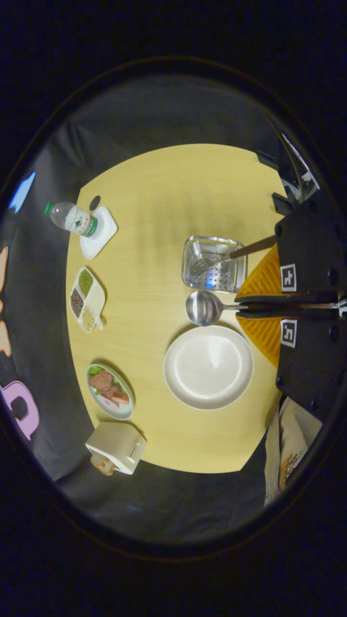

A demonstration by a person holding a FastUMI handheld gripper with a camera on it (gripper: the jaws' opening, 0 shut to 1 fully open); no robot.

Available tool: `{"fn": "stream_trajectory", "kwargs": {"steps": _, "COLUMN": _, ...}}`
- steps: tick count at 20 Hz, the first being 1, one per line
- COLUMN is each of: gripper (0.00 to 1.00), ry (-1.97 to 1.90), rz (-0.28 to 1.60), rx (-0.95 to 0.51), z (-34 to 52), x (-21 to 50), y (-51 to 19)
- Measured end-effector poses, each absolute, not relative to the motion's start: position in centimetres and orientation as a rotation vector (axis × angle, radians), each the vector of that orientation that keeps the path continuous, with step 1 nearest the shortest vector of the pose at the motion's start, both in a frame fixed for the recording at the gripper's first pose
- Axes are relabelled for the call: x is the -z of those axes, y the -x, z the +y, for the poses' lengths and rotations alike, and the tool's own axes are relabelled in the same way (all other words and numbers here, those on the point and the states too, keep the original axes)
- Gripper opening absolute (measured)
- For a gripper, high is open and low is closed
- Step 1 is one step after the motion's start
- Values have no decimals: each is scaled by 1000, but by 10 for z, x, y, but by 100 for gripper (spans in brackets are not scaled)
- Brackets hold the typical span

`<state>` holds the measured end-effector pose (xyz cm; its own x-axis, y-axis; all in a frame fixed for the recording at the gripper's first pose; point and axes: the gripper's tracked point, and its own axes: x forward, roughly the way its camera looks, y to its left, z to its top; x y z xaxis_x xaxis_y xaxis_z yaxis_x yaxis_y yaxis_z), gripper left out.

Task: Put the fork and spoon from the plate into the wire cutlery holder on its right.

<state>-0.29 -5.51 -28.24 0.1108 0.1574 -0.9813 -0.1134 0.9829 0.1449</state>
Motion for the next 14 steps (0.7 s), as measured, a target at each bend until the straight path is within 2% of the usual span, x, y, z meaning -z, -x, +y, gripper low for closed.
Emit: {"fn": "stream_trajectory", "kwargs": {"steps": 14, "gripper": 8, "ry": -28, "rz": 1516, "rx": -123, "z": -90, "x": 324, "y": 11}}
